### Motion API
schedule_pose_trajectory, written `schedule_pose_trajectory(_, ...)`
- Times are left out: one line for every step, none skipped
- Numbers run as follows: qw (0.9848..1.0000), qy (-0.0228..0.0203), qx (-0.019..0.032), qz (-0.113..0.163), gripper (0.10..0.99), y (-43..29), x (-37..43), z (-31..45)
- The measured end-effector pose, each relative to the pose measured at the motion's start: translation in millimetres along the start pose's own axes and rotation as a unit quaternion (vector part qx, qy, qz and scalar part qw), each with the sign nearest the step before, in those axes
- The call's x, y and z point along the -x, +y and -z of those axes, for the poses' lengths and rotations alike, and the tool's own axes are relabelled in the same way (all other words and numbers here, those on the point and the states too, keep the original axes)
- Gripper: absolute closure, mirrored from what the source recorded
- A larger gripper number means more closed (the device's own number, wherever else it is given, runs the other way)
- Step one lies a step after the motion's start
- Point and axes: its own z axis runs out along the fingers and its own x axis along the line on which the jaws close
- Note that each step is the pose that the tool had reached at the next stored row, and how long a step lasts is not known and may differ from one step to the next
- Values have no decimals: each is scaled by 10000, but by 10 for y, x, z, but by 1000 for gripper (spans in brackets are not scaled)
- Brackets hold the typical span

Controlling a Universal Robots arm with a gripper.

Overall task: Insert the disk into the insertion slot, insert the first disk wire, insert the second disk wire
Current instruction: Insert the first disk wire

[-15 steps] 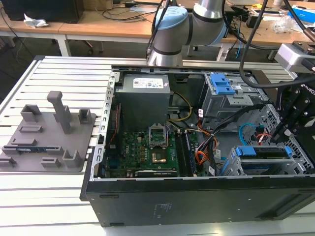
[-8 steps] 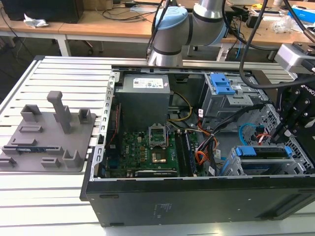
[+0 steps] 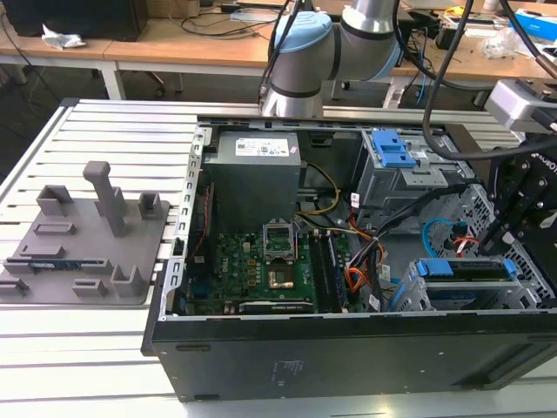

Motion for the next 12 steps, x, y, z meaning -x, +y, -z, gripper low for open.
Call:
schedule_pose_trajectory(10000,0,0,-2,922,0,-1,-2)
schedule_pose_trajectory(10000,1,0,-4,922,0,-2,-3)
schedule_pose_trajectory(10000,1,0,-7,922,0,-4,-6)
schedule_pose_trajectory(10000,1,1,-9,922,0,-5,-9)
schedule_pose_trajectory(10000,2,1,-12,922,0,-6,-12)
schedule_pose_trajectory(10000,2,1,-14,922,0,-7,-14)
schedule_pose_trajectory(10000,2,1,-16,922,0,-8,-16)
schedule_pose_trajectory(10000,3,1,-20,922,0,-10,-19)
schedule_pose_trajectory(10000,2,1,-22,922,0,-11,-21)
schedule_pose_trajectory(10000,3,2,-25,922,0,-12,-22)
schedule_pose_trajectory(10000,3,2,-31,922,0,-14,-26)
schedule_pose_trajectory(10000,3,2,-34,922,0,-15,-27)
